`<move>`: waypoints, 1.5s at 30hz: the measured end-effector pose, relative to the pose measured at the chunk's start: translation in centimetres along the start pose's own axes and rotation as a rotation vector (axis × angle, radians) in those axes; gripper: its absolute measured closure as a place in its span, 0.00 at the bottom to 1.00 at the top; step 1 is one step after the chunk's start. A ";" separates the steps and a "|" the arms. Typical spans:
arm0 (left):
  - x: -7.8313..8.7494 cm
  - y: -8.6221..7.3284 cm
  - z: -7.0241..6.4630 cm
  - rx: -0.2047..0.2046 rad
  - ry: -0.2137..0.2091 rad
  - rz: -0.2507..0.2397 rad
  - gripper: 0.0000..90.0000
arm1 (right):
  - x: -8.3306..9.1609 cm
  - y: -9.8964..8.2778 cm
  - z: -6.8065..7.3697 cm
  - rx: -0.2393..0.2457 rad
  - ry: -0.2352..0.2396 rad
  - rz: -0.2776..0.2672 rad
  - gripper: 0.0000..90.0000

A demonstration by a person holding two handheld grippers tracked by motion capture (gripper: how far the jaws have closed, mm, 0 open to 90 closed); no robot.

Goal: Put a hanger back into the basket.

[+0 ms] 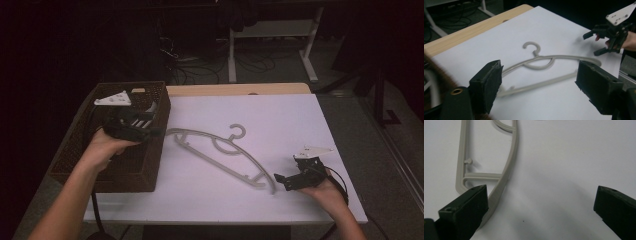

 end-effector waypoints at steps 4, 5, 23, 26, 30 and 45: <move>-2.3 0.3 -1.7 -0.013 0.013 -0.002 0.29 | -0.1 0.0 0.0 0.004 0.002 0.001 0.00; -2.9 0.4 -2.2 -0.014 0.021 -0.001 0.33 | -0.1 0.0 0.1 0.004 0.004 0.001 0.00; -14.2 -2.4 -3.0 0.012 0.117 0.147 1.00 | -0.1 0.0 0.1 0.009 0.016 0.001 0.00; -15.9 -3.2 -1.8 0.025 0.174 0.172 1.00 | -0.2 0.0 0.1 0.012 0.016 0.002 0.00; -17.3 -3.9 -0.4 0.047 0.239 0.191 1.00 | -0.2 0.0 0.1 0.014 0.018 0.005 0.00; -21.4 -4.7 4.0 0.064 0.362 0.212 1.00 | -0.3 -0.1 0.0 0.013 0.020 0.005 0.00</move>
Point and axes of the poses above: each handheld gripper's, and its own axes: x roughly backward along the jaws, y roughly out of its top, z roughly to its left, the point moved 2 cm from there along -x, roughly forward along the jaws, and after that the axes turned 13 degrees about x, right-handed, at the moved point
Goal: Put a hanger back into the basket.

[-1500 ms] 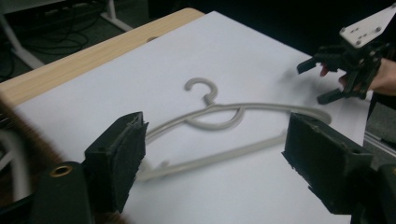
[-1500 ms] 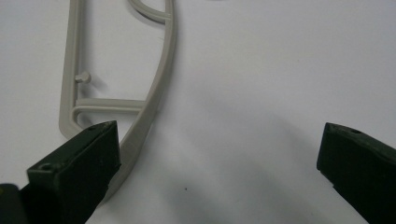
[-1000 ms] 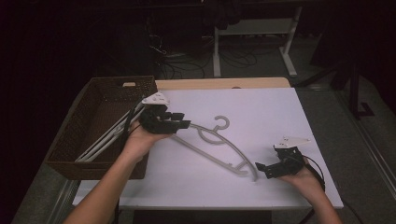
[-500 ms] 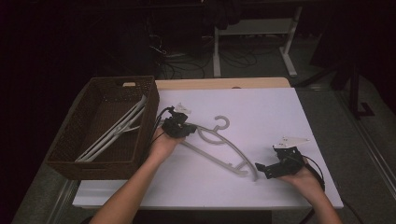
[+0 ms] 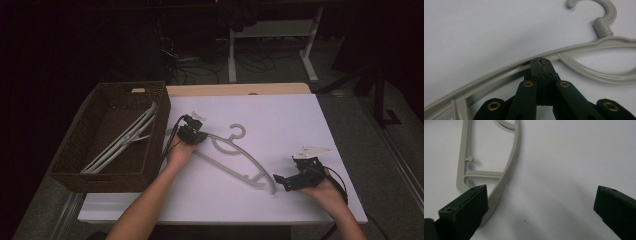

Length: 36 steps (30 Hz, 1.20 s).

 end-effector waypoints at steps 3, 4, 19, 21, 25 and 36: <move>-0.8 0.8 -0.1 -0.003 0.005 -0.005 1.00 | 0.0 0.0 0.0 0.003 0.000 -0.001 0.00; -1.1 1.1 -0.1 -0.008 0.005 -0.006 1.00 | 0.0 0.0 0.0 0.004 0.001 -0.001 0.00; -3.7 5.0 -0.9 -0.016 -0.041 -0.016 0.98 | 0.1 0.0 0.0 -0.007 0.014 -0.014 0.00; -2.7 4.8 -1.0 -0.011 -0.070 -0.026 0.91 | 0.2 0.1 0.0 -0.010 0.019 -0.020 0.08; -0.1 4.0 -1.1 0.005 -0.138 -0.047 0.69 | 0.4 0.2 0.2 -0.019 0.040 -0.020 0.22; 4.8 -0.7 -2.2 -0.050 -0.279 -0.026 0.36 | -0.9 2.2 0.1 -0.010 0.053 0.079 0.86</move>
Point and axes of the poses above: each handheld gripper's, and its own axes: x roughly backward along the jaws, y roughly out of its top, z roughly to its left, the point moved 2 cm from there along -x, roughly forward along the jaws, and after that the axes turned 13 degrees about x, right-handed, at the moved point
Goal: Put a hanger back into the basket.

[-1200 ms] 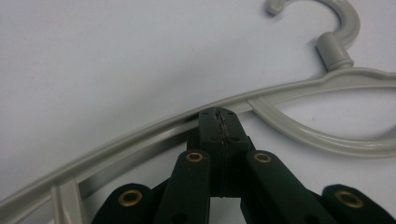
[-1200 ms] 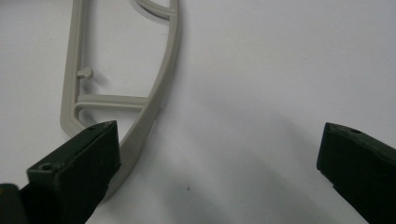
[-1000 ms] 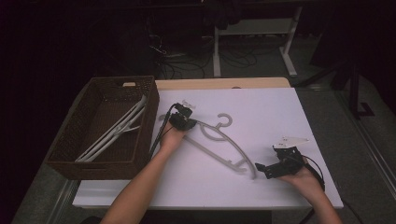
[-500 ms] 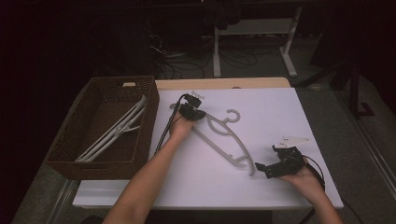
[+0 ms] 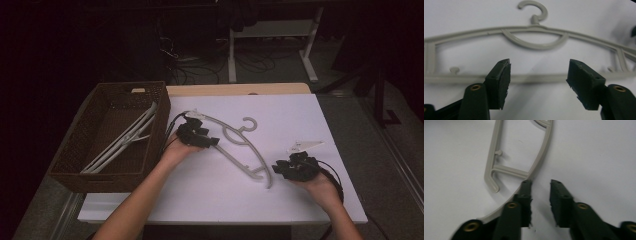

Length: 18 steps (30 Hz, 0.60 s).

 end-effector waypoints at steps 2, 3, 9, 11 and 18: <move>0.4 -0.7 -0.4 0.001 -0.007 0.002 0.32 | -0.6 0.4 -0.1 0.004 0.003 0.027 0.95; 0.5 -0.9 -0.6 -0.001 -0.006 0.007 0.30 | -1.0 0.7 -0.2 0.001 0.003 0.040 0.98; 1.6 -1.9 -1.3 0.010 -0.028 0.001 0.18 | -3.0 1.7 -1.4 -0.003 0.001 0.097 0.99; 1.8 -2.1 -1.3 0.009 -0.031 -0.003 0.17 | -3.3 1.9 -1.5 -0.004 0.000 0.104 0.99; 1.8 -2.0 -1.6 0.004 -0.038 -0.003 0.17 | -3.4 1.9 -0.4 0.021 0.035 0.106 0.99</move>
Point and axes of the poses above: each handheld gripper's, and its own axes: x roughly backward along the jaws, y roughly out of its top, z roughly to its left, the point moved 2 cm from there along -x, roughly forward along the jaws, and after that the axes turned 13 degrees about x, right-handed, at the moved point
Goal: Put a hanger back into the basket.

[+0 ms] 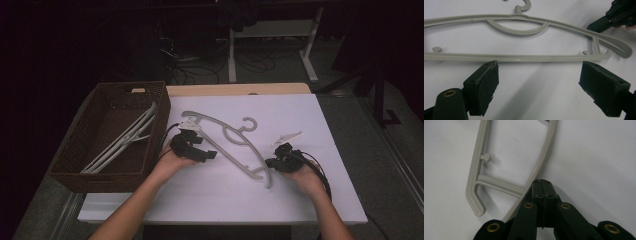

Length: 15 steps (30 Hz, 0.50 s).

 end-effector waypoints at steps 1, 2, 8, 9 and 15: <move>-0.1 0.0 0.0 -0.003 0.000 0.002 0.17 | 0.0 0.0 0.2 0.006 0.013 -0.003 0.99; -0.1 0.0 0.0 -0.003 0.000 0.002 0.17 | -0.1 0.1 0.5 0.015 0.024 -0.005 0.99; -0.2 -0.1 0.2 0.000 0.007 0.012 0.17 | -0.2 0.7 2.7 0.079 0.104 -0.025 0.99; -0.2 -0.1 0.2 0.000 0.009 0.011 0.17 | -0.2 0.8 3.1 0.091 0.120 -0.032 0.99; -0.2 -0.1 0.5 0.006 0.018 0.011 0.17 | -0.5 2.0 5.1 0.135 0.181 -0.060 0.99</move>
Point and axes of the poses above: each handheld gripper's, and its own axes: x roughly backward along the jaws, y roughly out of its top, z roughly to its left, the point moved 2 cm from there along -x, roughly forward along the jaws, and after that the axes turned 13 degrees about x, right-handed, at the moved point
